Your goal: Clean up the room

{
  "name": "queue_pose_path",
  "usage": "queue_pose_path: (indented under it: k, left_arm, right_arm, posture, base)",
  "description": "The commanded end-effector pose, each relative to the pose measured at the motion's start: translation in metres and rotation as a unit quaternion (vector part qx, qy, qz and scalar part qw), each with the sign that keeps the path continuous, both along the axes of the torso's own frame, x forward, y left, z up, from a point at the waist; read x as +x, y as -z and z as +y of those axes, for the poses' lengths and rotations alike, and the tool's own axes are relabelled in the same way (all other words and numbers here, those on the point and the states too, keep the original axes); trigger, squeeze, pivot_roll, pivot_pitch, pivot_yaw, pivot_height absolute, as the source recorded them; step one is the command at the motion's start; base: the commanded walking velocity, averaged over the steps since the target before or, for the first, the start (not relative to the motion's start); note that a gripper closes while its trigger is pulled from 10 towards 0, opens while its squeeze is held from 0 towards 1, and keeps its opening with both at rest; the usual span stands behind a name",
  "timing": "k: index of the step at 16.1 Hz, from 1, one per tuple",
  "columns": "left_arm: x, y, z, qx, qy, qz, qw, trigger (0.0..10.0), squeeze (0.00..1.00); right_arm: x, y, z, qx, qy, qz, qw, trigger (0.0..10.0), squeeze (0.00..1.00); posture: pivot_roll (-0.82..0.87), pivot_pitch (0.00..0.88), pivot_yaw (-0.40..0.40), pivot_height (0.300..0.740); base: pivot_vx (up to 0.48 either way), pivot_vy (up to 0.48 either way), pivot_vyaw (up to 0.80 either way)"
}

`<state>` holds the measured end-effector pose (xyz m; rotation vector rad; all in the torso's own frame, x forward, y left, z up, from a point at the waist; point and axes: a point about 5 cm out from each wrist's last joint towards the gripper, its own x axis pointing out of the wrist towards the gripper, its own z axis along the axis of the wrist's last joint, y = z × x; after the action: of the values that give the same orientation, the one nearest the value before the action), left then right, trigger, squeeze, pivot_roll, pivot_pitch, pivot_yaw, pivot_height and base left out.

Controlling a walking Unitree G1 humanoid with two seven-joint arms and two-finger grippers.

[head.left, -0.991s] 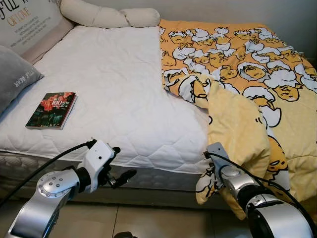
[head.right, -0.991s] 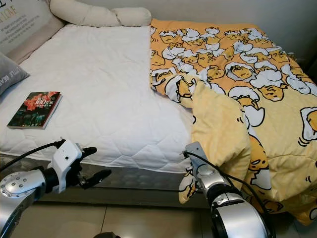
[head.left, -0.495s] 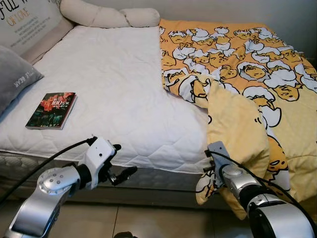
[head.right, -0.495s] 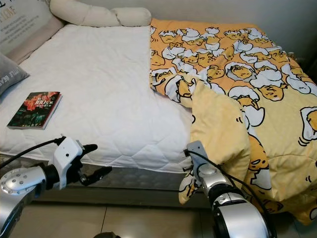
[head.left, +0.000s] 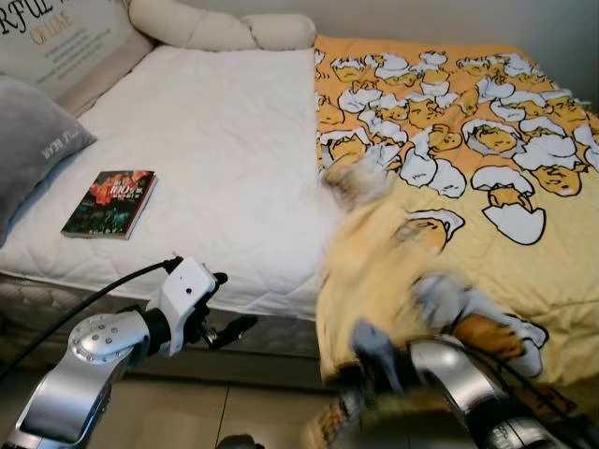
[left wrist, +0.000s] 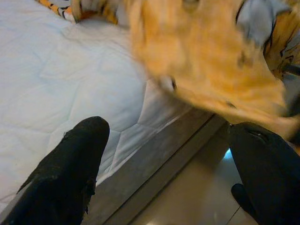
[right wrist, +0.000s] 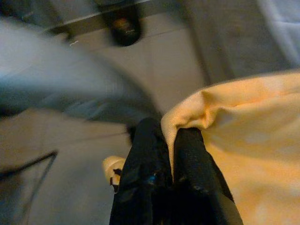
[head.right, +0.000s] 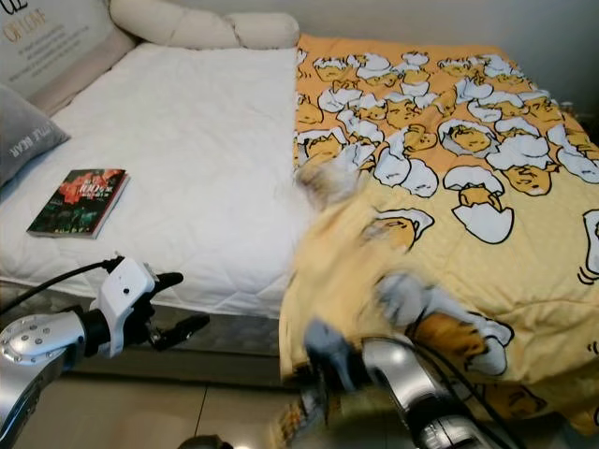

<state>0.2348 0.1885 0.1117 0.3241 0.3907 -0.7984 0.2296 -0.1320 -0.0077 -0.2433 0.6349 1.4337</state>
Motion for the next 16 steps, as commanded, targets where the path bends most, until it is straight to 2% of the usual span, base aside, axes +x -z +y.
queue_pose_path:
  k: [1,2,3,4,5,6,7,8,9,15,16]
  left_arm:
    - [0.0,-0.002,-0.001,0.001,0.005,-0.001,1.0,10.0,0.96]
    - [0.0,-0.002,-0.001,0.0,0.004,-0.001,1.0,10.0,0.96]
    - [-0.001,-0.002,-0.001,0.0,0.004,-0.001,1.0,10.0,0.96]
    - [-0.001,-0.002,-0.001,0.0,0.004,0.0,1.0,10.0,0.96]
    - [-0.001,-0.002,0.0,0.001,0.003,-0.001,1.0,10.0,0.96]
    - [-0.001,-0.003,0.001,0.002,0.002,-0.001,1.0,10.0,0.96]
    - [-0.001,-0.003,0.001,0.002,0.002,-0.001,1.0,10.0,0.96]
    - [-0.001,-0.003,0.001,0.003,0.003,-0.001,1.0,10.0,0.96]
    - [0.0,-0.003,0.001,0.004,0.004,-0.001,1.0,10.0,0.96]
    - [0.003,-0.003,0.0,0.0,-0.001,-0.007,1.0,10.0,0.96]
    - [0.007,-0.003,0.0,-0.01,-0.038,-0.025,0.999,10.0,0.96]
  right_arm:
    - [-0.003,-0.006,0.007,0.012,-0.054,0.0,0.998,0.0,0.0]
    - [0.0,-0.001,0.004,-0.005,-0.042,0.015,0.999,0.0,0.0]
    - [-0.004,0.008,0.002,-0.035,-0.041,-0.013,0.998,0.0,0.0]
    - [-0.013,0.017,0.002,-0.046,-0.04,-0.014,0.998,0.0,0.0]
    - [-0.017,0.021,0.002,-0.038,-0.008,-0.005,0.999,0.0,0.0]
    - [-0.015,0.021,0.002,-0.032,0.011,-0.004,0.999,1.5,0.0]
    - [-0.009,0.019,0.001,-0.035,0.034,-0.012,0.999,10.0,0.58]
    - [-0.006,0.018,0.001,-0.029,0.043,-0.005,0.999,10.0,0.58]
    - [0.0,0.015,-0.001,-0.023,0.067,-0.009,0.997,10.0,1.0]
    - [0.024,-0.002,-0.015,0.023,0.159,-0.04,0.986,10.0,1.0]
    - [0.041,-0.016,-0.021,0.059,0.243,-0.086,0.964,10.0,1.0]
  posture:
    - [0.19,0.0,0.017,0.74]
    - [0.19,0.0,0.018,0.74]
    - [0.19,0.0,0.018,0.74]
    - [0.2,0.0,0.018,0.74]
    - [0.2,0.0,0.017,0.74]
    - [0.2,0.0,0.018,0.74]
    - [0.2,0.0,0.02,0.74]
    - [0.2,0.0,0.02,0.74]
    - [0.2,0.0,0.02,0.74]
    - [0.18,0.0,0.023,0.74]
    - [0.18,0.0,0.012,0.74]
  base:
    - [0.0,0.0,0.0]
    - [0.0,0.0,0.0]
    - [0.0,0.0,0.0]
    - [0.0,0.0,0.0]
    - [0.0,0.0,0.0]
    - [0.0,0.0,0.0]
    - [0.0,0.0,0.0]
    - [0.0,0.0,0.0]
    - [0.0,0.0,0.0]
    - [0.0,0.0,0.0]
    - [0.0,0.0,0.0]
